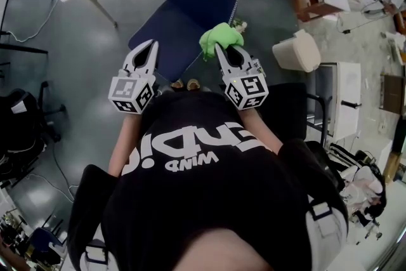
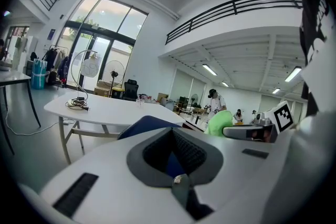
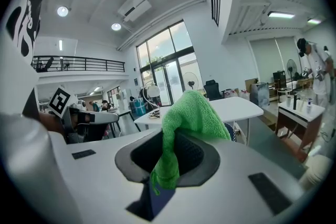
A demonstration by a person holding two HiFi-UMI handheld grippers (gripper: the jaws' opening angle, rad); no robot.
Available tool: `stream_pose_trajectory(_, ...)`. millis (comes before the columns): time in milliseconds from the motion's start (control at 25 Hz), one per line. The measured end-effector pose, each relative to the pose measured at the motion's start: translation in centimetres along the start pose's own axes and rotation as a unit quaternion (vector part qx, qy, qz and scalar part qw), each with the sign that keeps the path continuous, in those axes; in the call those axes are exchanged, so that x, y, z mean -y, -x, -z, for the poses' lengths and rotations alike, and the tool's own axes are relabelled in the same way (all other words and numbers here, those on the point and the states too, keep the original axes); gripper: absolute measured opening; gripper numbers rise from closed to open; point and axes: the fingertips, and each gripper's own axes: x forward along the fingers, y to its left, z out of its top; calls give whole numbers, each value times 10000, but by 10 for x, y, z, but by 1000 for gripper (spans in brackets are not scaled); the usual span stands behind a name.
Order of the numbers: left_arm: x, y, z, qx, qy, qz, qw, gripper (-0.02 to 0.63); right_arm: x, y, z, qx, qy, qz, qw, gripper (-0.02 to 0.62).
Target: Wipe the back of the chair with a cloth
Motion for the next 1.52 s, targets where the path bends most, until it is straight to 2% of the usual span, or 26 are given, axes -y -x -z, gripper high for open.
stream_pose_trajectory(520,-8,7,-10,160,46,-101,9998,-2,1,3,-24,242,58,127,9996,54)
stream_pose_trajectory(1520,-20,10,-3,78,348,-267,9990,-2,8,0,-23,178,-61,134,9997,54)
